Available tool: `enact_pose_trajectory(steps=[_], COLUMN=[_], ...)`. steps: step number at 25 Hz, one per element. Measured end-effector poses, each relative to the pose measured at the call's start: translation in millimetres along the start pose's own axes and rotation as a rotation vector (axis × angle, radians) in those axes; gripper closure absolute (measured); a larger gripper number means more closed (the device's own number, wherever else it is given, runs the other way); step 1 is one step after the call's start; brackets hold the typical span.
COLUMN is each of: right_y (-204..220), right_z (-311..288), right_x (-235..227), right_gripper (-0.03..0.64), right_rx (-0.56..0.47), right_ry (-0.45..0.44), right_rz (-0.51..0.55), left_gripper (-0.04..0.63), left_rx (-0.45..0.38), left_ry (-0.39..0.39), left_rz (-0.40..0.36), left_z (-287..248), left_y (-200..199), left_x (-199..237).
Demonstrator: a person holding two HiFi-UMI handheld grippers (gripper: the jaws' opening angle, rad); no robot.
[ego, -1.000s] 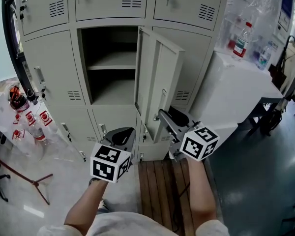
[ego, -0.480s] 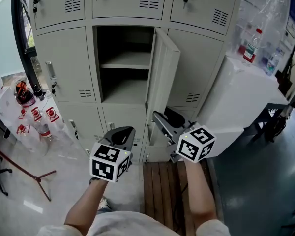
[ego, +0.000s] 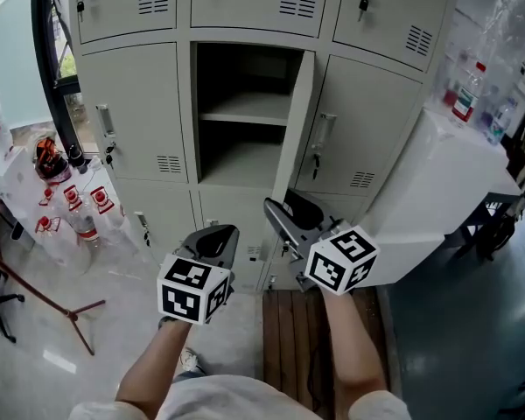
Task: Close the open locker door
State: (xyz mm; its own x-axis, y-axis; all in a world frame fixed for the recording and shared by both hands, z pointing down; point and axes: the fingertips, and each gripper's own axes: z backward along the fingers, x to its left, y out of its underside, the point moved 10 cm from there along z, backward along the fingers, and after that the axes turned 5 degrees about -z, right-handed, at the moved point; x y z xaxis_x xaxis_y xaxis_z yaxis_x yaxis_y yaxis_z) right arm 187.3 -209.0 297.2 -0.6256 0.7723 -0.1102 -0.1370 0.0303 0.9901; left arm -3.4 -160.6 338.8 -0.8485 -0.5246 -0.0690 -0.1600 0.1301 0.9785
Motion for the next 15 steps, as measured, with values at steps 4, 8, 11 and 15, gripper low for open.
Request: enact_pose_trajectory(steps=[4, 8, 11, 15], right_y=[2.7, 3.5, 4.3, 6.5], right_z=[-13.8, -30.7, -41.6, -57.8], right_x=[9.4, 17.8, 24.1, 31.6], right_gripper=[0.471, 0.469, 0.468, 0.465], right_rx=[-0.002, 0.011, 0.016, 0.007], right_ry=[0.027, 0.042, 0.067, 0.105], right_rz=[0.006, 0.024, 0.036, 0.066], left_gripper=[0.589, 0.589, 0.589, 0.589], left_rx=[-0.008, -0.019, -0.023, -0.024], left_ry=[0.001, 0.014, 0.026, 0.041], left_rz=[0.014, 0.025, 0.032, 0.04], left_z=[-0.2, -5.1, -9.4, -15.9], left_y=[3.2, 3.5, 4.7, 7.5], left_x=[17.3, 33.1, 45.0, 64.5])
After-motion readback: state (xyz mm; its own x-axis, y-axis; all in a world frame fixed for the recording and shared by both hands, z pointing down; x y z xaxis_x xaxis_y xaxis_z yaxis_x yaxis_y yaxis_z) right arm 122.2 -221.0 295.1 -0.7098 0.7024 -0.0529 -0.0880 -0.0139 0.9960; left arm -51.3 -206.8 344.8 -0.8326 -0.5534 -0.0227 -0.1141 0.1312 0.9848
